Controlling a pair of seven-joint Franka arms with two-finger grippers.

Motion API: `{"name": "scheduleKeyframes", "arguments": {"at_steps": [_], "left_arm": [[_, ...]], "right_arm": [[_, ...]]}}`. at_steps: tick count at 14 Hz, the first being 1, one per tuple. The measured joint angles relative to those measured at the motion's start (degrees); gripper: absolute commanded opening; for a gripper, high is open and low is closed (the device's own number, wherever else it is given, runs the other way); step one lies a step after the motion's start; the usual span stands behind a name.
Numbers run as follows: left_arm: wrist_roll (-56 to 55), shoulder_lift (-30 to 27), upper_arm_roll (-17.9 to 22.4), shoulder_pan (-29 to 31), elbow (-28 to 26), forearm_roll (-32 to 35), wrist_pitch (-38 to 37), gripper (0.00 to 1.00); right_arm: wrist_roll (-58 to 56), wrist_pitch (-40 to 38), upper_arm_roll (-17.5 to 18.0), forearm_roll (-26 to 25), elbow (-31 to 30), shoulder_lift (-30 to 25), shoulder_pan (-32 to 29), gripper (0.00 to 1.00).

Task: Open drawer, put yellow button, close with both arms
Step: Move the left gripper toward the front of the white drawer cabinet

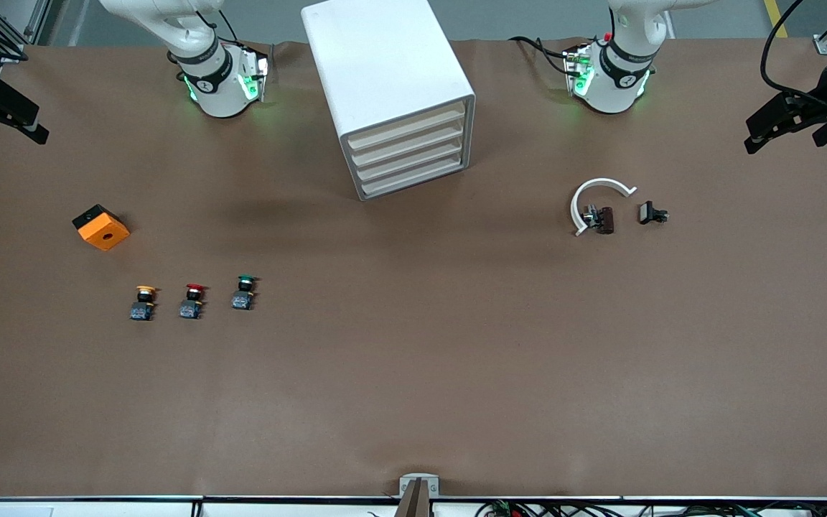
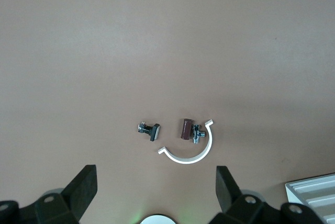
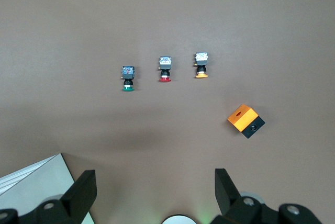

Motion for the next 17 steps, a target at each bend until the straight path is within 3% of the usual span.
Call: {"name": "scheduleKeyframes", "arguments": {"at_steps": [6, 11, 17], "left_arm": [[0.04, 1.45, 0.5, 0.16, 1.68, 0.0, 0.01, 1.0], [0.35, 12.24, 0.52, 0.09, 5.44, -0.09, 0.76, 1.0], [-7.25, 22.48, -2.05, -1.23, 5.95, -3.57, 8.27, 1.0]], "right_arm": [[0.01, 0.0, 0.11, 0.0, -0.02, 0.0, 0.0, 1.0], [-0.71, 0.0, 0.17, 0.0, -0.08, 0.0, 0.0, 1.0], [-0.92, -0.01, 0.17, 0.0, -0.19, -0.03, 0.0, 1.0]]}}
